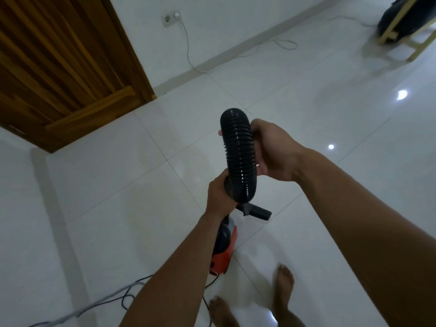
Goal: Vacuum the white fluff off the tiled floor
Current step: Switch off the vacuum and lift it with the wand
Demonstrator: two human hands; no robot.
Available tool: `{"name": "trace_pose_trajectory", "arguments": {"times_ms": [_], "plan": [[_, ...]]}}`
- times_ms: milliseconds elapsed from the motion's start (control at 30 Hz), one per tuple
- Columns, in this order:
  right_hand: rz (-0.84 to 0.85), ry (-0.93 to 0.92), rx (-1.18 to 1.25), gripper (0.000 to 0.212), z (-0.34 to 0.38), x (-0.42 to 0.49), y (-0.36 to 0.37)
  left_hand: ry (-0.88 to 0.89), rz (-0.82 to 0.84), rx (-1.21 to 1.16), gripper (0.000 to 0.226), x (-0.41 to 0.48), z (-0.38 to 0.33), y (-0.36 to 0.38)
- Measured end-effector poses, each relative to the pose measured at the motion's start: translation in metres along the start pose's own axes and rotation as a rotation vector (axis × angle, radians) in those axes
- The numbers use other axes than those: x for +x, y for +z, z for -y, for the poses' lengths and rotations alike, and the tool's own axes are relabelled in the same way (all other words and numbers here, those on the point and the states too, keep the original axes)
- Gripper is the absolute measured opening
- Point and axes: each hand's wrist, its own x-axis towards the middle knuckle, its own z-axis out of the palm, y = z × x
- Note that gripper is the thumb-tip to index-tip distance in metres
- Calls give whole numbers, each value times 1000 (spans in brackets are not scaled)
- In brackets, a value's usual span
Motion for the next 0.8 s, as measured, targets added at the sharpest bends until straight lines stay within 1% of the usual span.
{"name": "trace_pose_trajectory", "arguments": {"times_ms": [67,100,133,167,200,233,267,333,367,400,433,500,567,633,667,733,800], "plan": [[-113,-109,8,35,-10,3,1,-8,8,8,21,7,9,-3],[-213,-147,-12,26,-21,7,-3,-6,14,-2,21,10,11,-4],[-325,-162,-47,25,-38,12,-9,4,0,22,21,15,16,-5],[-412,-157,-90,35,-62,19,-17,22,-21,27,21,20,18,-5],[-453,-123,-145,47,-90,29,-24,35,-35,29,20,24,19,-5],[-453,-67,-245,57,-123,39,-32,41,-35,28,19,28,22,-5],[-423,-10,-400,69,-155,51,-38,38,-26,20,18,32,24,-5],[-311,39,-718,99,-209,85,-51,35,-25,27,16,39,33,-4],[-271,26,-797,112,-231,105,-58,44,-37,37,15,42,38,-5],[-270,12,-834,120,-248,126,-64,66,-61,43,14,46,42,-4],[-299,-2,-862,122,-263,146,-72,94,-80,43,13,50,45,-5],[-384,-23,-933,119,-289,183,-89,137,-96,61,13,58,50,-10],[-392,-89,-923,113,-307,214,-100,156,-84,86,19,68,50,-16],[-381,-186,-832,96,-308,236,-98,183,-81,69,23,77,47,-21],[-385,-226,-778,93,-308,247,-96,198,-87,58,23,80,47,-22],[-393,-303,-664,82,-311,269,-93,217,-102,33,16,84,46,-25],[-374,-374,-578,64,-316,290,-95,233,-107,34,14,87,50,-25]]}}
